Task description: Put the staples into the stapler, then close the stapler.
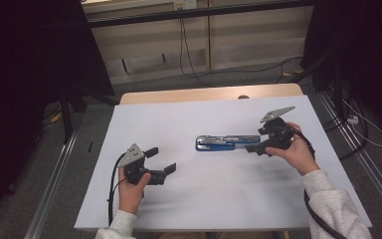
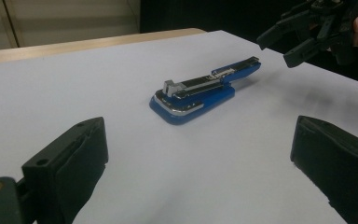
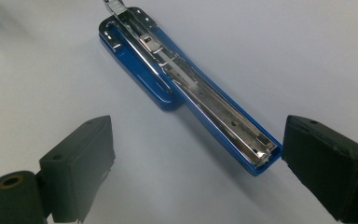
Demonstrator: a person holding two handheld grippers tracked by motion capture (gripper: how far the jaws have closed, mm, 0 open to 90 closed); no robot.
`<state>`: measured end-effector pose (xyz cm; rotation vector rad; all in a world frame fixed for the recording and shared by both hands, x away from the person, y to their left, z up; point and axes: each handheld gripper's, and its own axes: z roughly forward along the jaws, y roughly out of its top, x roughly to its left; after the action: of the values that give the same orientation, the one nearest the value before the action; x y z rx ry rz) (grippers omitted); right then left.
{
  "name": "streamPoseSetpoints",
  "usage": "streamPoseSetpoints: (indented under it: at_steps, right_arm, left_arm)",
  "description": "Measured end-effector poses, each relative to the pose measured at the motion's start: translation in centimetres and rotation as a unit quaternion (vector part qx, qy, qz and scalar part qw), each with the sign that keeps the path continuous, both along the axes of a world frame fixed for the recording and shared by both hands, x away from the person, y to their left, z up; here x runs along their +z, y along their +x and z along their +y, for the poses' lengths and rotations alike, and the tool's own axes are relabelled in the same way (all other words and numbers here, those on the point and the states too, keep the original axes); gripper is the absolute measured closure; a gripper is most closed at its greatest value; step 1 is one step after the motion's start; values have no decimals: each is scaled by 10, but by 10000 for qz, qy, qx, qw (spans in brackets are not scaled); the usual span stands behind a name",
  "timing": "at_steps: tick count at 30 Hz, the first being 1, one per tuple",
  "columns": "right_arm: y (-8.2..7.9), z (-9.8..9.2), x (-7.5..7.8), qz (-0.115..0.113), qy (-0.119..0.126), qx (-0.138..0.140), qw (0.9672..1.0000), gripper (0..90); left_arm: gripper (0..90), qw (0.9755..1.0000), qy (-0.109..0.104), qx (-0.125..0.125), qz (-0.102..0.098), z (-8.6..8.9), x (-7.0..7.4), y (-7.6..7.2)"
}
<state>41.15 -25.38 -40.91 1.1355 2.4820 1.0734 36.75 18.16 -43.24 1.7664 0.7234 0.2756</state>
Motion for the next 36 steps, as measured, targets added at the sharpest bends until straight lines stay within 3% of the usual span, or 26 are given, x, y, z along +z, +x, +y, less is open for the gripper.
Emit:
streamPoseSetpoints:
  at_steps: [11,15,18,21,23,27,28,30,31,32,36]
  right_arm:
    - [-6,-9,6,-224,140,-251,9993,86]
    - [-9,-17,6,-262,246,-531,9979,93]
    - [-12,-26,5,-329,237,-716,9966,150]
    - [-13,-31,4,-312,318,-828,9956,184]
    - [-14,-35,1,-285,277,-939,9948,283]
    - [-15,-38,0,-333,189,-986,9944,389]
    - [-17,-39,1,-340,147,-1053,9937,481]
    - [-17,-40,1,-367,115,-1087,9933,518]
    - [-17,-42,1,-366,87,-1108,9931,568]
    - [-18,-44,-1,-367,114,-1147,9927,643]
    - [-18,-47,-3,-388,36,-1149,9926,742]
  left_arm:
    - [36,9999,52,-97,111,-15,-1,13]
    - [30,9997,164,-156,136,-22,-2,20]
    - [26,9996,116,-200,154,-32,-2,27]
    - [26,9992,195,-233,259,-37,-4,32]
    - [29,9988,286,-253,301,-47,-6,39]
    - [98,9984,357,-184,390,-54,-9,45]
    - [162,9982,387,-229,400,-58,-9,48]
    - [259,9979,411,-261,431,-60,-9,49]
    - [259,9976,463,-241,458,-62,-9,50]
    - [345,9972,520,-151,508,-65,-10,53]
    - [498,9956,748,-162,549,-68,-12,58]
